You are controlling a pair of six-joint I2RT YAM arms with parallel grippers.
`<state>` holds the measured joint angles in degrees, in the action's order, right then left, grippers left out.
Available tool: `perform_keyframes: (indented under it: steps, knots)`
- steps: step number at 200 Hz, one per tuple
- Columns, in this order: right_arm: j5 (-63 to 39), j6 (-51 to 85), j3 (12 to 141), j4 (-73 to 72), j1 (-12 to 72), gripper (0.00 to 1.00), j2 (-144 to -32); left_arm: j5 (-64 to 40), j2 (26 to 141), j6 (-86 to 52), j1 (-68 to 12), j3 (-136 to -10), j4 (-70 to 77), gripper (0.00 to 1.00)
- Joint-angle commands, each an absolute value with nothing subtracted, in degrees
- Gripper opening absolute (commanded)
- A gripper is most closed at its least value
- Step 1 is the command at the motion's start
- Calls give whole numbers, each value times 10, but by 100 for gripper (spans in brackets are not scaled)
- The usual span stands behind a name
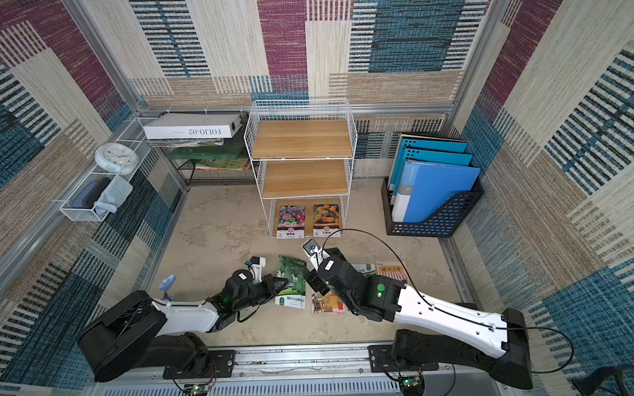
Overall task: Take the seed bag off the shelf
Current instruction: Place the seed packet at the center of the board.
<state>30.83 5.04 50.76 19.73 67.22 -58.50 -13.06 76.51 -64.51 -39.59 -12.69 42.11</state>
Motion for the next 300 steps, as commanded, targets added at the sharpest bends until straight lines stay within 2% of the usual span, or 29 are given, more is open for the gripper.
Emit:
perform_keyframes:
  steps: [1, 34, 89, 154, 239, 300]
  knots:
    - [315, 51, 507, 184, 673, 75, -587, -97, 712, -604, -397, -138, 281, 0]
    - [313, 47, 508, 179, 673, 75, -595, -90, 682, -605, -397, -127, 259, 0]
    - [310, 45, 514, 178, 673, 75, -603, -121, 765, -625, -397, -123, 370, 0]
    - [312, 42, 517, 182, 673, 75, -602, -123, 838, -634, -402, -135, 416, 0]
    - [314, 42, 517, 186, 673, 75, -601, -118, 890, -641, -416, -152, 429, 0]
    - [314, 44, 512, 186, 673, 75, -595, -93, 849, -628, -418, -157, 358, 0]
